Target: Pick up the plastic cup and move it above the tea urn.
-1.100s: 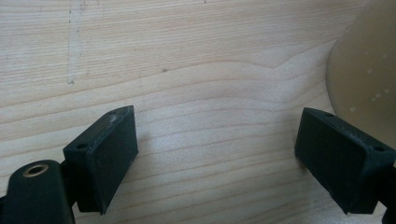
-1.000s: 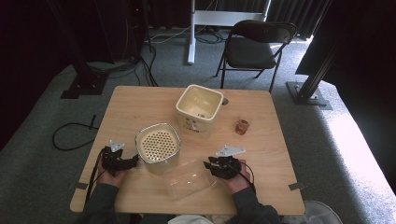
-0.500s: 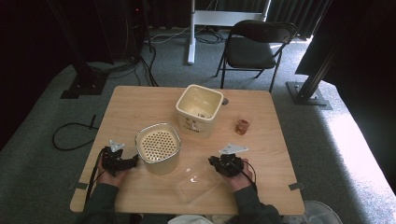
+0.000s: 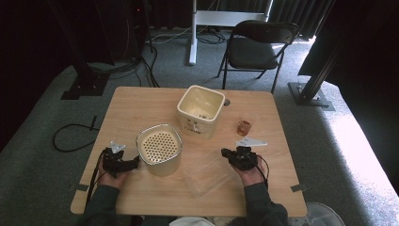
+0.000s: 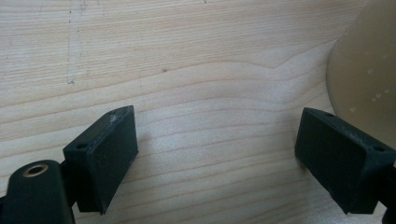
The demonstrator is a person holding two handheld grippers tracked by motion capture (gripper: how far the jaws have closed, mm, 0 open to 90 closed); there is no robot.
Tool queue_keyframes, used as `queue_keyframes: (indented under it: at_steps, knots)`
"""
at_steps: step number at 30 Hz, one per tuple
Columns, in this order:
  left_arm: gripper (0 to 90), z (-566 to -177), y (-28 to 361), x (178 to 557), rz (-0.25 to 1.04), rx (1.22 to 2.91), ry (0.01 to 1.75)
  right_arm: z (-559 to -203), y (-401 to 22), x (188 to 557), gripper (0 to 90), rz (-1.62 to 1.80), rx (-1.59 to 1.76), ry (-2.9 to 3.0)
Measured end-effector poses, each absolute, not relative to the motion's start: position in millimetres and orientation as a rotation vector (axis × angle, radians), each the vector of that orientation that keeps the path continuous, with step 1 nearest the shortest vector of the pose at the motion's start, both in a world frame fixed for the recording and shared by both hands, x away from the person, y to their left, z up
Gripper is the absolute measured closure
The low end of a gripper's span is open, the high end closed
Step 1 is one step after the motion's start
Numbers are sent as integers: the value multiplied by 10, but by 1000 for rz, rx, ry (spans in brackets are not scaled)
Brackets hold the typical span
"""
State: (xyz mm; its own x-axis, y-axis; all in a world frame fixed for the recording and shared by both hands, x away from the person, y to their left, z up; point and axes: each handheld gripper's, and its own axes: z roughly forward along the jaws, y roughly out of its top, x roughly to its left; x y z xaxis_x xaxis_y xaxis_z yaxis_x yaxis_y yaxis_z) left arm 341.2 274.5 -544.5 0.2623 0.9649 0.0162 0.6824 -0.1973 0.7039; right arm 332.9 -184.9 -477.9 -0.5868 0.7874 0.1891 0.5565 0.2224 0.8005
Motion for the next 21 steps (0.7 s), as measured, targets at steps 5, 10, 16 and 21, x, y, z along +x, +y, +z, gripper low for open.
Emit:
queue_keyframes:
  at_steps: [5,10,16,21]
  knots:
    - [136,-5444,2745,3413,630,1958,1486,-4692,-1903,3346,867,1306,1264,2208]
    - [136,-5445,2745,3413,632,1957,1486,-4636,-1931,3377,868,1319,1275,2186]
    - [137,-5445,2745,3414,631,1957,1486,-4563,-1978,3419,868,1338,1287,2156]
    - [137,-5445,2744,3415,632,1957,1487,-4483,-2023,3463,868,1348,1296,2131]
